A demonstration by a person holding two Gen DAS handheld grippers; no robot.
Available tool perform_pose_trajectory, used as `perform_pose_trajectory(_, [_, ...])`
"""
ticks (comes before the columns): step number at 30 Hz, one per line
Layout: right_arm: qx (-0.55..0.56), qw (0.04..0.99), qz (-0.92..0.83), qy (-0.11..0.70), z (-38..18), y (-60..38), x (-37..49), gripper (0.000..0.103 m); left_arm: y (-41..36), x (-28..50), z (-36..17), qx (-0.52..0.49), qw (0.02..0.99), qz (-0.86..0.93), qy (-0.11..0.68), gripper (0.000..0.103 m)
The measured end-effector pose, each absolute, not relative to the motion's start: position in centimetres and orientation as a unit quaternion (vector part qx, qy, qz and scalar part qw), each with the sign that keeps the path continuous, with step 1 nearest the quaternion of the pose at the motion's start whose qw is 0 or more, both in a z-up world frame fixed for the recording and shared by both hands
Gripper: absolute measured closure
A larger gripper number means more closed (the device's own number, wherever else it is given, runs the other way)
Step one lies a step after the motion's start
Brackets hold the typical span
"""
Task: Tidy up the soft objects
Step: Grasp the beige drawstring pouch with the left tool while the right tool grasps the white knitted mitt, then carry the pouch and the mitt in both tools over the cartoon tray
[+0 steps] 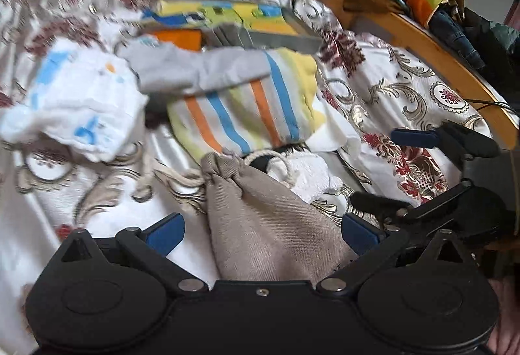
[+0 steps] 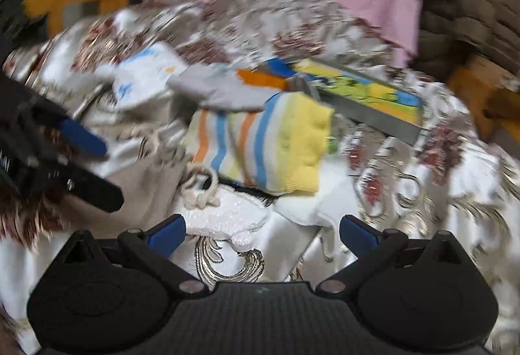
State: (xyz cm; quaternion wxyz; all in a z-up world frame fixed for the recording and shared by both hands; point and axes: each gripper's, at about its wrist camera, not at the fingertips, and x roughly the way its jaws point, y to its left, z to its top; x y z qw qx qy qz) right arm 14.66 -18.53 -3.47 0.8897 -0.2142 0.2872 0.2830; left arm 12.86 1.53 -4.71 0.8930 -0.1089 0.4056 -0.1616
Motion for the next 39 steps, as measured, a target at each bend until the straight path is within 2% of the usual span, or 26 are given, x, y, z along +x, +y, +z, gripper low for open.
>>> perform_pose_trajectory(4, [-0.264,0.860,0.325,0.291,-4.7,-17.8,16.1,0.003,1.9,14.6,-6.2,-0.144,0.870,-0.179,0.436,0.004])
perform_pose_trajectory(9, [-0.340,0.803,0.387,0.299,-5.9,-16.5,18.1,0.012,2.3,16.2,-7.6,-0.184,0.849,-0.193,0.456,0.014])
perform_pose_trajectory(16, [-0.395,0.724,0.462,0.325,-6.7,-13.7,20.7,0.013,2.5,16.8,-8.7,-0.202,0.834,-0.202,0.473,0.022])
perform_pose_trajectory(18, [-0.406,0.706,0.474,0.335,-7.2,-13.0,21.2,0.014,2.5,16.9,-8.9,-0.199,0.833,-0.202,0.475,0.028])
perform_pose_trajectory(20, [-0.400,0.700,0.481,0.344,-7.2,-12.6,21.5,0.022,2.6,17.0,-8.9,-0.198,0.834,-0.198,0.475,0.035])
perform_pose_trajectory(23, [-0.396,0.706,0.475,0.345,-7.2,-12.7,21.2,0.026,3.0,17.0,-9.0,-0.205,0.832,-0.183,0.482,0.060])
perform_pose_trajectory(26, [-0.391,0.723,0.459,0.337,-7.1,-13.4,20.3,0.028,3.6,16.9,-9.1,-0.224,0.825,-0.176,0.488,0.076])
perform_pose_trajectory(29, [-0.376,0.742,0.441,0.336,-6.9,-13.9,19.5,0.037,3.8,16.6,-9.1,-0.238,0.819,-0.180,0.491,0.084])
perform_pose_trajectory(31, [-0.364,0.762,0.421,0.332,-6.7,-14.4,18.9,0.037,3.7,16.3,-8.9,-0.237,0.820,-0.184,0.487,0.086])
perform_pose_trajectory(33, [-0.348,0.778,0.406,0.330,-6.6,-15.0,18.3,0.045,3.5,15.9,-8.7,-0.234,0.823,-0.188,0.481,0.091])
perform_pose_trajectory(39, [-0.306,0.821,0.360,0.320,-6.4,-16.2,16.4,0.046,3.7,14.3,-7.5,-0.242,0.835,-0.192,0.456,0.092])
